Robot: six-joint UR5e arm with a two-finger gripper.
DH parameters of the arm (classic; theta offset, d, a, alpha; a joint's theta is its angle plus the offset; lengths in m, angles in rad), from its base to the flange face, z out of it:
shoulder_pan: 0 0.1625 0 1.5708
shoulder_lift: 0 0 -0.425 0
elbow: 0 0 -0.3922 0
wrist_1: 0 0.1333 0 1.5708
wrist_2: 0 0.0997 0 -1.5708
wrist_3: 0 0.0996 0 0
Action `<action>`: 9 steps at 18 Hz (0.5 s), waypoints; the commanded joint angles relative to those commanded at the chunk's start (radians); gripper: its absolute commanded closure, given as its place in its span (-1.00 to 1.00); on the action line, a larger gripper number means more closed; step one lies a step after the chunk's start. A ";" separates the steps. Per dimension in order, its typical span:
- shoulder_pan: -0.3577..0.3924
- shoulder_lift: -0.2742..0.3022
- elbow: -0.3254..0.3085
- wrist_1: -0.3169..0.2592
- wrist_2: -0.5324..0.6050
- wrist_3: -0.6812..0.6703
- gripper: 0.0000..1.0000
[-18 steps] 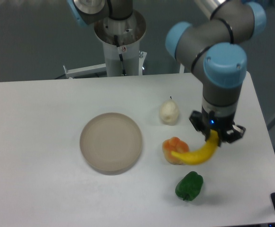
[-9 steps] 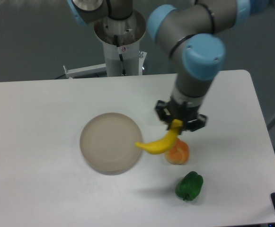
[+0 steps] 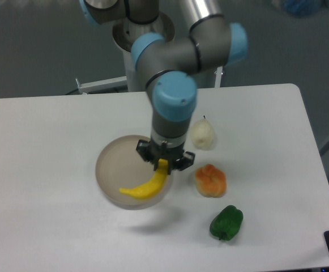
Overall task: Place bananas on a plate
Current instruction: 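Carry the banana over the beige plate and lower it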
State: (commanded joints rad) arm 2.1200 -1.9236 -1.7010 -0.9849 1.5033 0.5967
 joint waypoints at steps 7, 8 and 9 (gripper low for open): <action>-0.038 0.003 -0.068 0.015 0.058 0.008 0.29; -0.046 0.003 -0.072 0.017 0.060 0.009 0.29; -0.048 0.002 -0.074 0.017 0.060 0.006 0.29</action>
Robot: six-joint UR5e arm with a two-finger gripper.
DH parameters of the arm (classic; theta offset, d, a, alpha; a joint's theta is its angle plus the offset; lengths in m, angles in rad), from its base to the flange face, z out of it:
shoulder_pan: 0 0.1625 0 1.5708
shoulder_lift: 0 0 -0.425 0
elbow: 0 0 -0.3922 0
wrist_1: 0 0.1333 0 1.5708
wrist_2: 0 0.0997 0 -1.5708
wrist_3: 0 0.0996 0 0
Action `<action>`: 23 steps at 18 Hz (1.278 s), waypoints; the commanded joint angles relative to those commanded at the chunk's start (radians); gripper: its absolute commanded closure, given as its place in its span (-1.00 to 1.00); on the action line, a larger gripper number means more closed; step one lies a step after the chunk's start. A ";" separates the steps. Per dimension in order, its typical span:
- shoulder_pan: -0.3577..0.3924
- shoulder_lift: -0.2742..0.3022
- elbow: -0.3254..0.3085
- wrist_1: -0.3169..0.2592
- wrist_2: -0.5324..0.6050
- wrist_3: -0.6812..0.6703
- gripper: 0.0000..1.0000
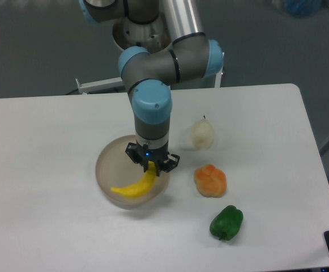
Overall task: Place bananas on a plate
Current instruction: 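Carry the banana over the beige plate and lower it, then lower the banana onto the plate and open the gripper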
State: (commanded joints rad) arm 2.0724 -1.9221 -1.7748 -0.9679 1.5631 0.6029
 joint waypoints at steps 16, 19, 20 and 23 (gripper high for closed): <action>-0.037 -0.063 -0.023 0.017 0.037 0.008 0.29; -0.037 -0.066 -0.021 0.021 0.038 0.009 0.28; -0.037 -0.067 -0.023 0.021 0.038 0.008 0.28; -0.038 -0.072 -0.023 0.021 0.038 0.009 0.28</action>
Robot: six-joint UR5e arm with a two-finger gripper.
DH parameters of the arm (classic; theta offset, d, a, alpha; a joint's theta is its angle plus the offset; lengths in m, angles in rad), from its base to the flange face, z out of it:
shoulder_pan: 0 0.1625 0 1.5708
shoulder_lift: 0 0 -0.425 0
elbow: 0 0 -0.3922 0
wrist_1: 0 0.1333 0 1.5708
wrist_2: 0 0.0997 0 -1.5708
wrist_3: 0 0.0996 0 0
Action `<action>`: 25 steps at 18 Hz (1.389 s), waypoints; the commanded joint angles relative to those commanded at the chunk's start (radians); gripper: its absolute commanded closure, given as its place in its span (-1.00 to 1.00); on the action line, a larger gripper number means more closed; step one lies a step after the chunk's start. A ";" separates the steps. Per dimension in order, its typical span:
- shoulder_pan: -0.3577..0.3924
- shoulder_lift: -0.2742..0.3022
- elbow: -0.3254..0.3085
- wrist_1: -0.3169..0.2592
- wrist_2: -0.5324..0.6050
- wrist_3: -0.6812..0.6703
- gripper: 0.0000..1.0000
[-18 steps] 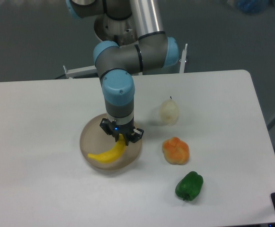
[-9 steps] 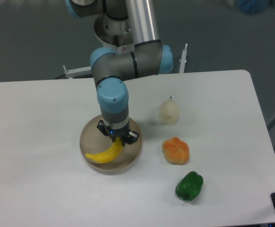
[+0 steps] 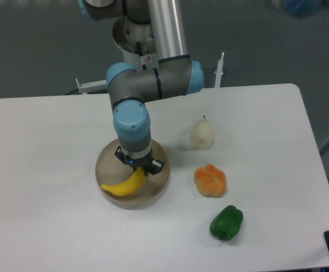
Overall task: Place bananas on a plate
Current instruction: 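Lower the banana onto the plate and open the gripper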
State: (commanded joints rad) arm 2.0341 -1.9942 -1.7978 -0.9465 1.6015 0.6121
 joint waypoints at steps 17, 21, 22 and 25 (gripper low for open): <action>0.002 -0.015 0.000 0.000 0.003 0.000 -0.17; 0.003 -0.006 0.012 0.000 0.003 0.000 -0.71; 0.003 -0.002 0.014 0.002 0.003 0.000 -0.76; 0.009 0.014 0.023 0.002 0.005 -0.002 -1.00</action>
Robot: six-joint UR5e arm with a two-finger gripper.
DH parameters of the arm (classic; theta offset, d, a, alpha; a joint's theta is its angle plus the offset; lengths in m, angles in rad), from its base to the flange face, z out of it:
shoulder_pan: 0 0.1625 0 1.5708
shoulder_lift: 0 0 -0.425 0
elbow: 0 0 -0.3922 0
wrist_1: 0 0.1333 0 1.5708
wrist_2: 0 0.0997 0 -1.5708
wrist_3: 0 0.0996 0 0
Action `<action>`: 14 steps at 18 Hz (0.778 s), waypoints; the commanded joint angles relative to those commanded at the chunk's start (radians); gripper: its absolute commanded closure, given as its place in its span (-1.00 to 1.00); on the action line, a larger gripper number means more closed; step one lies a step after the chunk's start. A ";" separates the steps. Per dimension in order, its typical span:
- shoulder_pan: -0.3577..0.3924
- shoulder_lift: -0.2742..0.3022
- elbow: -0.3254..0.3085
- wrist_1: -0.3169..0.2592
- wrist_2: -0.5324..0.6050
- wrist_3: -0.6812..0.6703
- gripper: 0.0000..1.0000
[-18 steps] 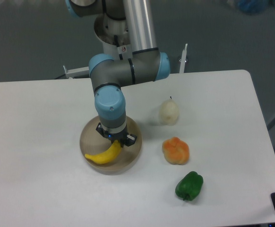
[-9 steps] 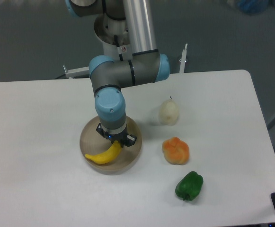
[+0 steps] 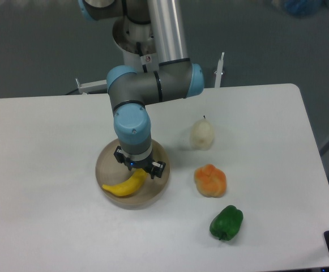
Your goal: Place bananas on a plate
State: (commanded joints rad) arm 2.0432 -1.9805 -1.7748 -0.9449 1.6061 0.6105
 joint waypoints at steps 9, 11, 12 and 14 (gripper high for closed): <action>0.127 0.040 0.097 -0.002 -0.002 0.032 -1.00; 0.150 0.038 0.123 -0.005 0.000 0.087 -1.00; 0.159 0.037 0.133 -0.003 0.000 0.100 -1.00; 0.190 0.035 0.153 -0.003 0.000 0.142 -1.00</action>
State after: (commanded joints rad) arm 2.2333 -1.9451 -1.6215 -0.9480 1.6061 0.7529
